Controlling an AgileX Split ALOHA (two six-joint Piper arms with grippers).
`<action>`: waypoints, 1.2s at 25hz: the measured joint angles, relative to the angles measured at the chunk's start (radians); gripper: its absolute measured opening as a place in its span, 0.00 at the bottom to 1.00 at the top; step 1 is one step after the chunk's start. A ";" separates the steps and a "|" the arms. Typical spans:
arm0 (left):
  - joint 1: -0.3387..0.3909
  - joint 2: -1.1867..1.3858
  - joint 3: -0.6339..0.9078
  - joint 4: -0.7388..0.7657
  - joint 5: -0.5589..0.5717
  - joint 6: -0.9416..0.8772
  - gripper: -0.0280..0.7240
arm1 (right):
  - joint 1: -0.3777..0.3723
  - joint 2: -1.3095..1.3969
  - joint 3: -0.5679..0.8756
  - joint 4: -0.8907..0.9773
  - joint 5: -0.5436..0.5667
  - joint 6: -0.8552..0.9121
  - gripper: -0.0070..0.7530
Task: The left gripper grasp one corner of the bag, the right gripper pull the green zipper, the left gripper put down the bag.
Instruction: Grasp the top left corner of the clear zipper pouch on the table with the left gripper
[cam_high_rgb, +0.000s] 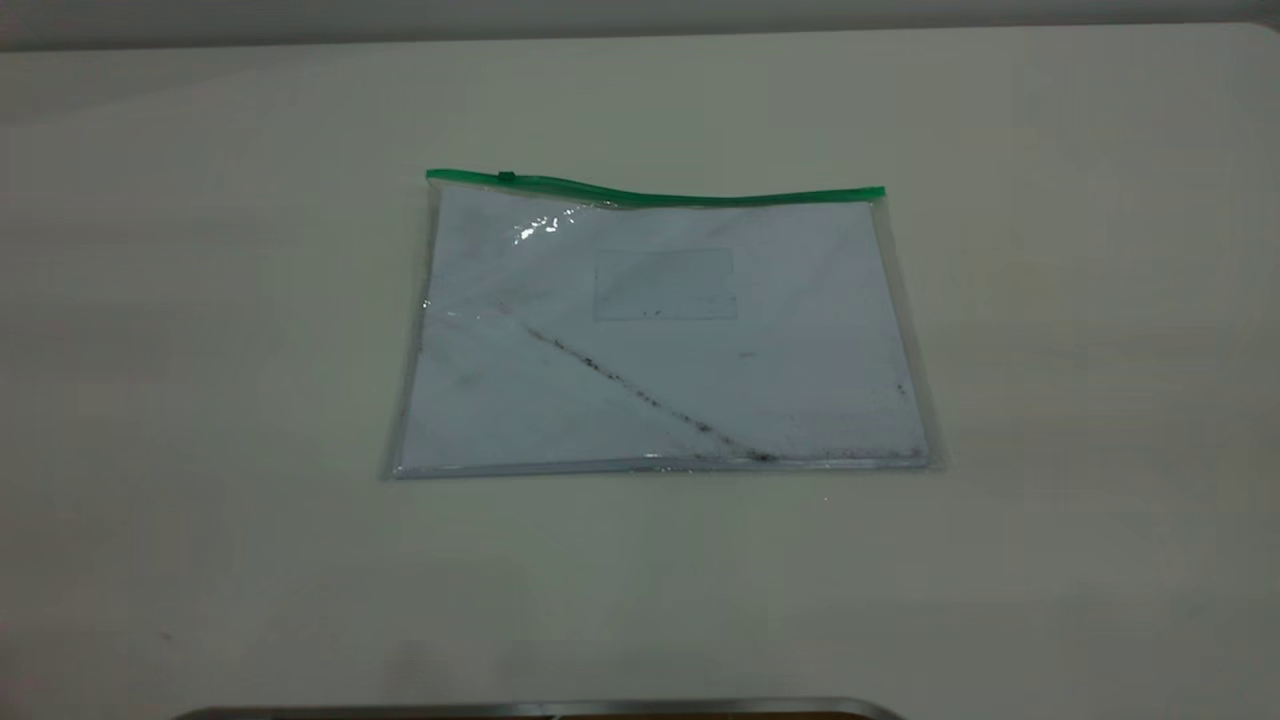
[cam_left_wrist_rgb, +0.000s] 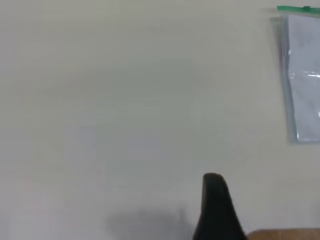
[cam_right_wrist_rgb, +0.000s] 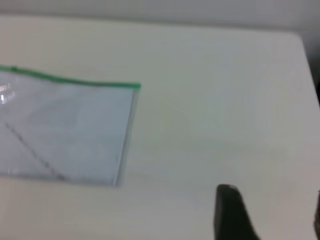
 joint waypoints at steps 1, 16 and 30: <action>0.000 0.050 -0.016 -0.007 -0.028 0.003 0.79 | 0.000 0.036 -0.012 0.003 -0.023 0.000 0.67; 0.000 0.779 -0.108 -0.410 -0.489 0.338 0.79 | 0.000 0.620 -0.060 0.102 -0.295 0.000 0.74; 0.001 1.399 -0.568 -0.808 -0.344 0.825 0.79 | 0.000 1.100 -0.231 0.102 -0.420 -0.001 0.74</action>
